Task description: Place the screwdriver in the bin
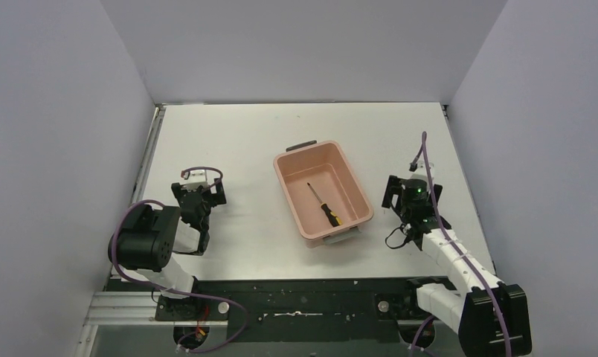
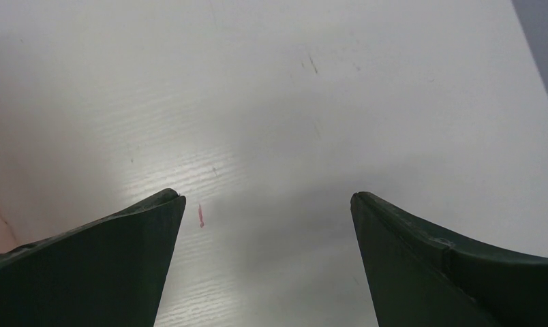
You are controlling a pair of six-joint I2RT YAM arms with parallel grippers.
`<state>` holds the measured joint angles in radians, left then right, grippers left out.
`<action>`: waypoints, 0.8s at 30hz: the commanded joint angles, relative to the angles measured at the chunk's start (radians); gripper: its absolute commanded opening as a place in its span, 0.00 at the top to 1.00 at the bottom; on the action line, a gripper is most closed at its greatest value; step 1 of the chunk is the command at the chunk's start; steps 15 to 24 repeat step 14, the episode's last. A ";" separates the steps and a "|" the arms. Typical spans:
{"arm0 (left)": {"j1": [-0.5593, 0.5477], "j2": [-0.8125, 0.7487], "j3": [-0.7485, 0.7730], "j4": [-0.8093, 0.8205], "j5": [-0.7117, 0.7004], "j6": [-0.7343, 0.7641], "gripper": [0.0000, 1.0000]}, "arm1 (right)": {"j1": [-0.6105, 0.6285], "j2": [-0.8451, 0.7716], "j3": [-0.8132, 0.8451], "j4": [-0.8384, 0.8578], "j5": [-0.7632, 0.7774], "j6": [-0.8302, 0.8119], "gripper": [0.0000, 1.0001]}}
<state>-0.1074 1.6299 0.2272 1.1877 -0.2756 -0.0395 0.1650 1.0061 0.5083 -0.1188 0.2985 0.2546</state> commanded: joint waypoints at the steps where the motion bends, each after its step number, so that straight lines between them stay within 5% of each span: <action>1: 0.006 -0.020 0.021 0.029 0.017 0.009 0.03 | -0.002 -0.023 -0.094 0.215 -0.033 0.052 0.00; 24: 0.006 -0.020 0.023 0.027 0.020 0.009 0.03 | -0.003 -0.042 -0.142 0.268 -0.028 0.068 0.00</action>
